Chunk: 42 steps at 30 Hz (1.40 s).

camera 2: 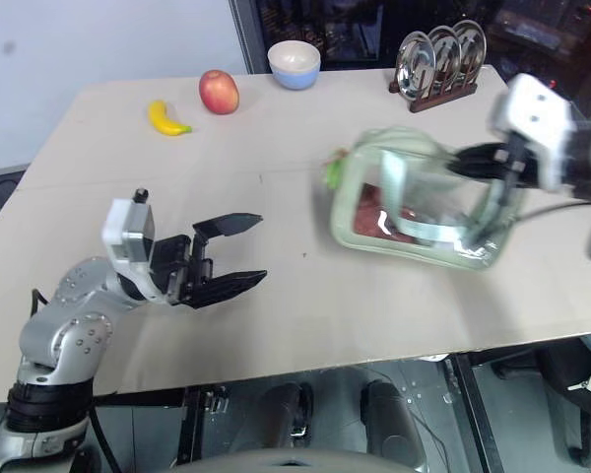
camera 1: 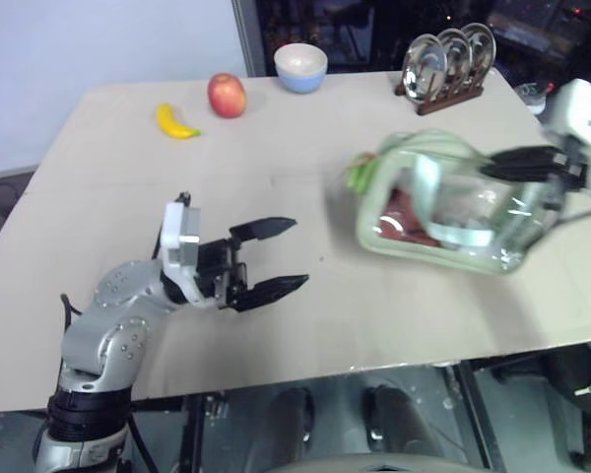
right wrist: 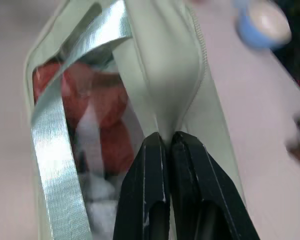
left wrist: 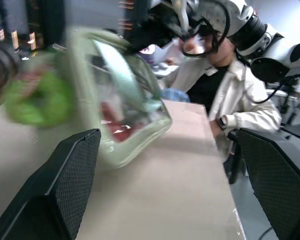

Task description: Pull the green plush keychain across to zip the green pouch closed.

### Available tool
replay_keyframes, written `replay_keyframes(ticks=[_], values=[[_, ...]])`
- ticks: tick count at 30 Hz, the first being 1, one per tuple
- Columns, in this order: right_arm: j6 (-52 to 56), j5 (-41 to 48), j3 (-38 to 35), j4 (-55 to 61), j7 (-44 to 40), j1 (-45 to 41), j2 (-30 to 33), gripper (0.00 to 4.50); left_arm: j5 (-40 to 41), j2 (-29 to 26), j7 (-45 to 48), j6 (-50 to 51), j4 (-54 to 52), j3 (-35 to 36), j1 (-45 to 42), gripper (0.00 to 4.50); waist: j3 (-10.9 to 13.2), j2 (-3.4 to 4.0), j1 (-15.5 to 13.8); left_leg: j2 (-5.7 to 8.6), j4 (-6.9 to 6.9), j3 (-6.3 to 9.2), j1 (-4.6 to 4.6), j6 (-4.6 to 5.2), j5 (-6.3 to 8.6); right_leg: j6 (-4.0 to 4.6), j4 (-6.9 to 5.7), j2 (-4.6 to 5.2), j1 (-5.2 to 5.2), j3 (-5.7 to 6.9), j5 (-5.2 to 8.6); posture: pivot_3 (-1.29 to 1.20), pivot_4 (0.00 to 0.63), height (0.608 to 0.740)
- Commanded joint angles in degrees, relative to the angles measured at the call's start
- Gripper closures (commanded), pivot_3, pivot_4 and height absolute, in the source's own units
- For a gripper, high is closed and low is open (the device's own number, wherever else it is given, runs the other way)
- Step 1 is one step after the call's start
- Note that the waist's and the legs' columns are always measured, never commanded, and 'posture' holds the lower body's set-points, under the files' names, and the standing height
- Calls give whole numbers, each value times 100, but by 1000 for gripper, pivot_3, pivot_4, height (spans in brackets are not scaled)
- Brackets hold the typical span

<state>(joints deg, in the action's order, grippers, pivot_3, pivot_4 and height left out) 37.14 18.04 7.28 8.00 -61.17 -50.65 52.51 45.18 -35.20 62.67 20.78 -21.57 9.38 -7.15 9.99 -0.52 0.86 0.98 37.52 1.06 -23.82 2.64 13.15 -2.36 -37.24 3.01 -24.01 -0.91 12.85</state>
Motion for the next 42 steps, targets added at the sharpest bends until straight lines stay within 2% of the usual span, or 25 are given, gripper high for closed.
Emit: replay_keyframes(ticks=[1,6,13,17,20,24,28,32,35,38,42], values=[[-197,-701,554,11,692,-744,-681,4416,45,-16,-318,-111,-389,418,270,0,1,-2,-23,1,0,1,-2,-1,0,0,-4,2,-4,0,0,0,150,733],[-1302,-1740,1153,-955,1275,-1364,-1518,4416,204,-80,-618,-124,-882,1138,1109,0,1,-9,-58,20,-2,2,-16,-25,-14,1,-12,21,-20,0,0,0,150,733],[-2781,-2625,1315,-2126,1931,-1897,-2216,4416,376,66,-860,-323,-1338,2185,2279,0,0,-16,-19,30,-11,11,-17,-25,-13,3,-12,32,-20,9,0,0,150,733],[-2975,-2819,1427,-2030,1833,-1667,-2456,4416,273,111,-1008,-463,-1371,2315,2523,0,0,-16,-5,27,-14,11,-13,-26,-14,4,-15,26,-22,8,0,0,150,733],[-2741,-2815,1744,-1498,1514,-897,-2647,4416,131,159,-1225,-573,-1326,2395,2582,0,-10,-29,-13,25,-15,11,-6,-17,-8,5,-19,23,-18,9,1,0,150,733],[-2423,-2774,1764,-1216,1458,-335,-2962,4416,-231,225,-1699,-602,-1328,2325,2578,0,-11,-30,-6,28,-14,4,-1,-2,1,4,-24,25,-16,6,0,0,150,733],[-2142,-2800,1755,-1124,1494,-155,-3196,4416,-743,323,-2170,-708,-1094,2283,2512,0,-13,-31,15,27,-9,-3,17,-3,0,5,-46,21,-14,8,1,0,150,733],[-1921,-2734,1693,-1048,1564,-82,-3435,4416,-873,253,-2648,-488,-792,2267,2070,0,-13,-31,10,17,-10,2,22,-15,-7,6,-59,9,-15,13,1,0,150,733],[-1865,-2728,1612,-1195,1703,-228,-3686,4416,-1199,50,-3186,-129,-453,2228,1629,0,-14,-33,21,18,-8,3,22,-18,-10,5,-62,8,-15,14,0,0,150,733],[-1931,-2784,1575,-1473,1775,-486,-3857,4416,-1604,-307,-3076,-158,-40,1974,1252,0,-13,-31,53,20,-8,0,23,-19,-11,5,-66,-1,-19,11,0,0,150,733],[-2171,-2870,1541,-1873,1824,-810,-3894,4416,-2121,-476,-3141,-417,621,1583,506,0,-13,-34,59,24,-10,6,16,-22,-12,4,-64,-16,-22,19,0,0,150,733]])
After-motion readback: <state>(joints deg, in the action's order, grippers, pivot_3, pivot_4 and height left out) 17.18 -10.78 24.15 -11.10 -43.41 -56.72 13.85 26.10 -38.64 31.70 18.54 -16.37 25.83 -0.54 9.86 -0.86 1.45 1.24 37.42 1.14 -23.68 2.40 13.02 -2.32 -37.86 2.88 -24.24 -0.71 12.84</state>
